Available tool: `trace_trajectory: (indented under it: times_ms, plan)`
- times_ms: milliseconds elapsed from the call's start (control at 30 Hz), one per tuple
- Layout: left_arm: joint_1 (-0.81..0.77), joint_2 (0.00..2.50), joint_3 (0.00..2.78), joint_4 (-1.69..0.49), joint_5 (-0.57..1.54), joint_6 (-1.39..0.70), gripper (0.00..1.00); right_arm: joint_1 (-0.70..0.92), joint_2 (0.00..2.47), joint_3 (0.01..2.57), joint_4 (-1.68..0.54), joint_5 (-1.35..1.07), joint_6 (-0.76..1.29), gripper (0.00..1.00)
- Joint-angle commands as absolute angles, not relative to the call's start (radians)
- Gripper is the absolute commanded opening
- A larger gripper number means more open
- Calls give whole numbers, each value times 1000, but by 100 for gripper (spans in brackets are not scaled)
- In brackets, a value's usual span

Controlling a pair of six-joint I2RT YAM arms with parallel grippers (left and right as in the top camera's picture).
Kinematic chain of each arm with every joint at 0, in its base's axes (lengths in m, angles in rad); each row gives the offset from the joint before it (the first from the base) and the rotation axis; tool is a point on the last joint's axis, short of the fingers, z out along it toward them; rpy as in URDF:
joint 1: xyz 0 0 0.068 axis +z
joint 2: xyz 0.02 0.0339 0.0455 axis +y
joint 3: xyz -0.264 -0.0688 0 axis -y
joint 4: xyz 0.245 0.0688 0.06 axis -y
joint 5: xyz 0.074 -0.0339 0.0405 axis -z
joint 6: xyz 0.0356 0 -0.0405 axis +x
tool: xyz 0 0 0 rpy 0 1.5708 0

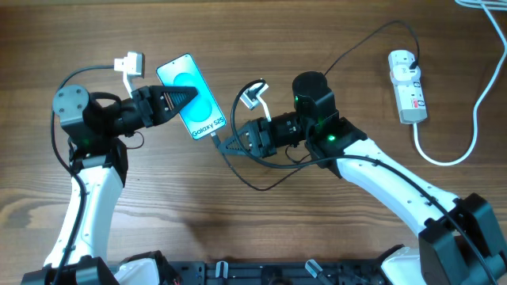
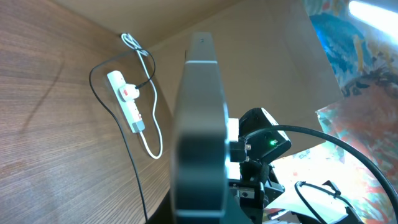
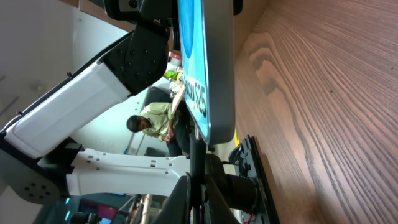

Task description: Plug charger to phone and switch on socket

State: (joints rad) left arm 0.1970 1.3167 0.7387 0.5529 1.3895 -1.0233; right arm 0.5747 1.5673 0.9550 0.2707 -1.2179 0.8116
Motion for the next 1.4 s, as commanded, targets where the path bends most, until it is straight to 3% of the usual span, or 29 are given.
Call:
trace_trajectory:
  times_ms: [0,1200,1233,1300,1367]
  plan:
    - [193,1311,753,557,1410,-1011,4,580,1580,952,274,-1204,817,5]
    - [193,1311,753,557,1511,-1048,4,584,1580,952,336,-1163,831,5]
    - [193,1311,753,557,1510,-1048,4,584,1580,952,333,-1163,831,7]
    - [194,1311,753,558,1510,-1048,4,584,1580,952,307,-1175,822,21]
    - [194,1311,753,558,1505,-1047,4,584,1580,952,278,-1190,811,25]
